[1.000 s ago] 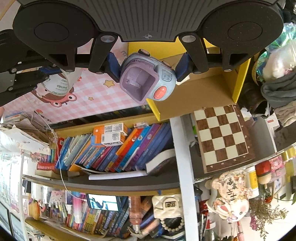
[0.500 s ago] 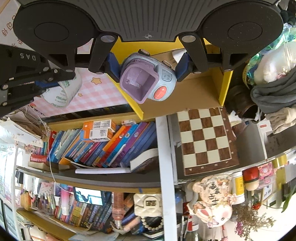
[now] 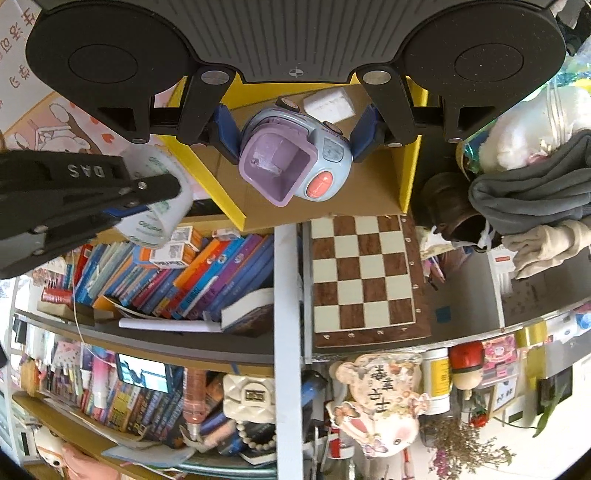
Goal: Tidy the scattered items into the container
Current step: 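Carry the tape roll and toy car over the yellow box with both grippers, then lower the tape roll into the box beside the foam cube with the right gripper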
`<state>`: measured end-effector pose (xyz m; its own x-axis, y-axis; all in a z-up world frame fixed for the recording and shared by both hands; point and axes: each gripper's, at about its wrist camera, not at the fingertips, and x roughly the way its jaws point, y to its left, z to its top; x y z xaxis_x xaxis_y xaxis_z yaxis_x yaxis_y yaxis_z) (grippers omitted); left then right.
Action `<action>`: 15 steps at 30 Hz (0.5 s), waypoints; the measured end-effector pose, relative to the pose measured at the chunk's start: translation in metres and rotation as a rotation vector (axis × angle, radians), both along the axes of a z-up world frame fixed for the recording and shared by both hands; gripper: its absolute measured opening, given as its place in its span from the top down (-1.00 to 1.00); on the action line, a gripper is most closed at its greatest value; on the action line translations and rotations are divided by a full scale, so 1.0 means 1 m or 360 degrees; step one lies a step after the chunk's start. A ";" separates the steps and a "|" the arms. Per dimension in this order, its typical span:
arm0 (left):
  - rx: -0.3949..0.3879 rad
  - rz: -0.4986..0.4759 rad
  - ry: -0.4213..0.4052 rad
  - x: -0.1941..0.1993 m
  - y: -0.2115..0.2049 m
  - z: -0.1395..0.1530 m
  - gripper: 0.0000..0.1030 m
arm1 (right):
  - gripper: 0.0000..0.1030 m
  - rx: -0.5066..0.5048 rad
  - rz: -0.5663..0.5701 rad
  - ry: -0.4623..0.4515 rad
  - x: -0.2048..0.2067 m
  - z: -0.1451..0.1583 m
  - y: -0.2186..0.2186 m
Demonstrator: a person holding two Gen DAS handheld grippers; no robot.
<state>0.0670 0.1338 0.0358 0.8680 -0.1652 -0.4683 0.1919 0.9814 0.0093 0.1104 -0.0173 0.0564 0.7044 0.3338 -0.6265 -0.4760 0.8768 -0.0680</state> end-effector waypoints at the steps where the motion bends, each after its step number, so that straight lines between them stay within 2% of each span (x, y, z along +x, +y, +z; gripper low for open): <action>1: -0.0009 0.0003 -0.0001 0.001 0.002 0.000 -0.22 | 0.87 0.0004 0.0012 0.0007 0.005 0.000 0.003; 15: -0.0015 -0.0024 -0.0039 0.011 0.013 0.005 -0.22 | 0.87 -0.0056 0.0171 0.0101 0.072 -0.009 0.041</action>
<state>0.0780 0.1467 0.0411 0.8766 -0.1830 -0.4451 0.2067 0.9784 0.0048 0.1821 0.0241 0.0476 0.6243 0.3823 -0.6813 -0.5715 0.8181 -0.0645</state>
